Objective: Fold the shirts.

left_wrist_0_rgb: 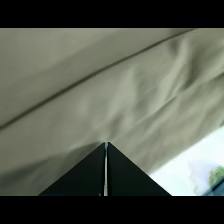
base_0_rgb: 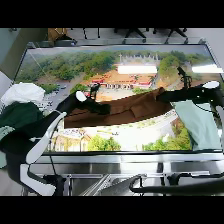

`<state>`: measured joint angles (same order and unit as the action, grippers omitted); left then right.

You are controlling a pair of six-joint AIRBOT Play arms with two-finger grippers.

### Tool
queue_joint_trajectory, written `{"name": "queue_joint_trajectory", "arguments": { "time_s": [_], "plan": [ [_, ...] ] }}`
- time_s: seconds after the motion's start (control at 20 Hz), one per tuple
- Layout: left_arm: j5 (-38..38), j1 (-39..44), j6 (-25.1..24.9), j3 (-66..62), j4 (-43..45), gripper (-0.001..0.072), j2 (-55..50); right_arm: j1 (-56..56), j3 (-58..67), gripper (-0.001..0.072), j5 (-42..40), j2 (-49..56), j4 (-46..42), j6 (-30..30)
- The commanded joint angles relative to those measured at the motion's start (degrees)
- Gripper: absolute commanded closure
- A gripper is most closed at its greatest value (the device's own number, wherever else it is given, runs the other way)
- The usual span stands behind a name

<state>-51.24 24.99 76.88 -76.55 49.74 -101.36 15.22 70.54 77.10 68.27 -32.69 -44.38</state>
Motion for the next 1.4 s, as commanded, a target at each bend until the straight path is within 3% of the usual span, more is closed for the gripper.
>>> {"name": "queue_joint_trajectory", "arguments": {
  "time_s": [0.0, 0.25, 0.45, 0.65, 0.8, 0.95, 1.05, 1.35],
  "plan": [
    [1.53, 6.71, 1.33, -11.15, -1.31, 0.0696, -9.31, 2.58, 1.11, 0.0692, 4.46, -4.33, -0.74, -2.43],
    [-4.72, 10.45, 4.22, -24.98, -1.6, 0.0696, -19.47, 4.7, 3.96, 0.0692, 7.3, -7.34, -0.76, -2.82],
    [-11.82, 10.6, 4.2, -34.21, -1.81, 0.0696, -20.76, 4.68, 3.96, 0.0692, 7.41, -7.15, -0.79, -2.82],
    [-21.18, 7.08, 4.13, -42.34, -1.77, 0.0697, -14.47, 4.68, 3.96, 0.0692, 7.54, -7.23, -0.79, -3.98],
    [-24.79, 0.55, 3.08, -37.81, -1.77, 0.0697, -4.0, 4.52, 3.96, 0.0692, 7.82, -7.23, -0.46, -6.29],
    [-28.81, -7.52, 3.06, -31.04, -1.77, 0.0697, 6.47, 1.44, 3.96, 0.0692, 6.36, -7.23, 6.6, -6.91],
    [-30.29, -12.59, 3.02, -26.38, -1.77, 0.0697, 13.14, -4.98, 3.96, 0.0692, 0.17, -7.19, 11.54, -6.86],
    [-30.23, -24.33, 0.57, -13.9, -1.79, 0.0697, 30.36, -39.76, 3.96, 0.0656, -29.11, 0.02, 11.82, -6.27]
  ]
}}
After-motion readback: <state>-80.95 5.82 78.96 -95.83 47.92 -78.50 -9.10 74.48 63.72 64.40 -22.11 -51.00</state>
